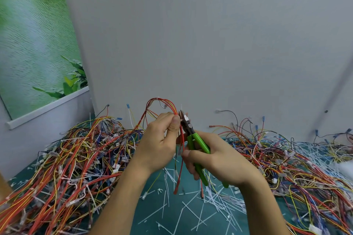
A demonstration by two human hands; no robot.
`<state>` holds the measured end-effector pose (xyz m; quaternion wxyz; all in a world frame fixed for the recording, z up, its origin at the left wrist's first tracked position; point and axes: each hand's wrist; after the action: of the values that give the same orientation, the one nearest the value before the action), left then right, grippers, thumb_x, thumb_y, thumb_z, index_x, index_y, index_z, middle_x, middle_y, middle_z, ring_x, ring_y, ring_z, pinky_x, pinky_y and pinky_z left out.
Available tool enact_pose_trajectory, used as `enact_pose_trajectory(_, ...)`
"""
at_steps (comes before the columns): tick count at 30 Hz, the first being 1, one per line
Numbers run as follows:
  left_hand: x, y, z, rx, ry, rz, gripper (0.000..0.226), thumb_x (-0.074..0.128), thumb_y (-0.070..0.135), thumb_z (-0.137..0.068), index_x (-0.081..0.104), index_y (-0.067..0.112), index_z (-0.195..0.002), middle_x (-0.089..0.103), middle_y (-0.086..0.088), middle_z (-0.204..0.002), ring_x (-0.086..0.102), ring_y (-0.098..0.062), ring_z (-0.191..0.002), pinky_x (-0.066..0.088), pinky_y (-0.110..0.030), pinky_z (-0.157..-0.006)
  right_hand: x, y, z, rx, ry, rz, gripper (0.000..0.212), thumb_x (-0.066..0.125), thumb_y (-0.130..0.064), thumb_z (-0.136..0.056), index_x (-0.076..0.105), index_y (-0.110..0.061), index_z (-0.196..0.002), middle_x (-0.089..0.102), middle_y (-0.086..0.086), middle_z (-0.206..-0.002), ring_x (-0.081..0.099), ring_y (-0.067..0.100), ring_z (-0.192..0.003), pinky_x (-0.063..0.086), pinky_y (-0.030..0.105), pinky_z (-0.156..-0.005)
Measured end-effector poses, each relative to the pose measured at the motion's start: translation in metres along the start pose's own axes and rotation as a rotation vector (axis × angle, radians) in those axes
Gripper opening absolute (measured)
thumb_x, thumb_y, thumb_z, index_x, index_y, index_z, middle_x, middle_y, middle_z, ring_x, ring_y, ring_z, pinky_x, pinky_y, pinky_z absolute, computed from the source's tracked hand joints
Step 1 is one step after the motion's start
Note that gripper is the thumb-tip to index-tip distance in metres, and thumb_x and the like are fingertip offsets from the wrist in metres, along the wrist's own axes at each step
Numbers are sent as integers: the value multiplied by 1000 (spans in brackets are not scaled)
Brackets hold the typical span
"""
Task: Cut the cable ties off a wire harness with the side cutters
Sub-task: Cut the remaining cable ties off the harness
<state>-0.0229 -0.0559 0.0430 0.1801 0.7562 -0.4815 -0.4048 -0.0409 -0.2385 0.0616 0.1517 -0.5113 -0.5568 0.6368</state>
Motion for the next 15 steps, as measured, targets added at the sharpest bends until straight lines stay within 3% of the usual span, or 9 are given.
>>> enact_pose_trajectory(2, 3, 2, 0, 13, 50, 48, 53, 33, 39, -105, 64, -4, -106, 67, -16, -105, 61, -27, -105, 49, -46, -95, 1, -2, 1, -12, 6, -3, 9, 59, -21, -97, 58, -13, -92, 69, 14, -75, 66, 30, -63, 57, 57, -69)
enact_pose_trajectory(5, 7, 2, 0, 39, 135, 113, 40, 36, 34, -106, 69, 13, -113, 69, 5, -113, 61, -11, -118, 49, -31, -101, 4, -4, 1, -12, 40, 16, 11, 58, -19, -100, 58, -16, -89, 69, 12, -74, 66, 30, -63, 57, 61, -68)
enact_pose_trajectory(8, 9, 2, 0, 82, 188, 129, 33, 37, 30, -108, 68, 26, -116, 67, 15, -122, 55, -9, -129, 45, -24, -105, 4, -5, 2, -5, 56, 17, 13, 58, -22, -99, 58, -16, -87, 69, 12, -73, 66, 31, -64, 56, 64, -68)
enact_pose_trajectory(15, 17, 6, 1, 153, 271, 149, 35, 35, 24, -109, 68, 16, -118, 65, 15, -122, 52, -15, -134, 39, -18, -105, 1, -11, 5, -36, 25, -44, 16, 54, -22, -93, 61, -8, -91, 68, 2, -74, 67, 24, -68, 59, 58, -70)
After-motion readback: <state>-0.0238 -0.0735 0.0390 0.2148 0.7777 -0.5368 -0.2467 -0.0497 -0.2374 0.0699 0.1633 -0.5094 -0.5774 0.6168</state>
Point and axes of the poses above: each hand's wrist, its own z-axis away from the middle knuckle, its own x-axis out of the palm, y = z × x
